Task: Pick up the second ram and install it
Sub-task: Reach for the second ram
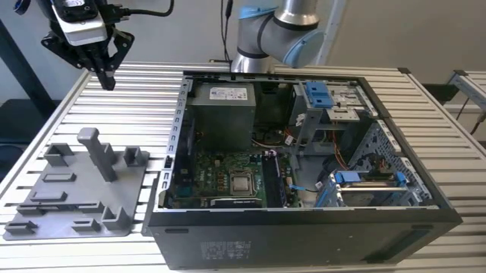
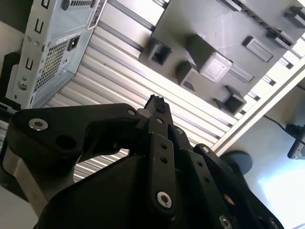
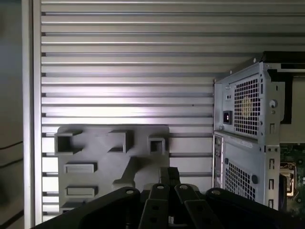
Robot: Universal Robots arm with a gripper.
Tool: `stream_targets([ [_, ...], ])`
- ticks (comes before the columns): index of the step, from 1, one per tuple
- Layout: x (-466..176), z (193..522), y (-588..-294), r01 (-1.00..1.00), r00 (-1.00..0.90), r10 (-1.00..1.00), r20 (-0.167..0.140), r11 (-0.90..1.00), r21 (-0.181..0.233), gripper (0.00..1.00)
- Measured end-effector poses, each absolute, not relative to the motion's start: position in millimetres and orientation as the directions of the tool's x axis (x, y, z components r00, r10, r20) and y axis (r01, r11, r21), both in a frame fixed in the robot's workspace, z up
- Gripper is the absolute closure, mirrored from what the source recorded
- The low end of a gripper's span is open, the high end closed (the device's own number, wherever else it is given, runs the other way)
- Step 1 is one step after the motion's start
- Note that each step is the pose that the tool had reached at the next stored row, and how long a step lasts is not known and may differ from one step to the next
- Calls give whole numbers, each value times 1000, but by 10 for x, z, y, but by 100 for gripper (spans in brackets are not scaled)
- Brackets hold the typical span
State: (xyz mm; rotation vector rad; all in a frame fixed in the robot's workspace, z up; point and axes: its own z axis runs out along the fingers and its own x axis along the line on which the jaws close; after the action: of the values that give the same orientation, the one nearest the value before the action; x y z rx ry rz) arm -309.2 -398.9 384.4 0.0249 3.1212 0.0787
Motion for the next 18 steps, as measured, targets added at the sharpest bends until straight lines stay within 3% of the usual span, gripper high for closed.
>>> stream_targets([
  [18,-3388,3799,-3990,8,-1000,9,-19,999,51,89],
])
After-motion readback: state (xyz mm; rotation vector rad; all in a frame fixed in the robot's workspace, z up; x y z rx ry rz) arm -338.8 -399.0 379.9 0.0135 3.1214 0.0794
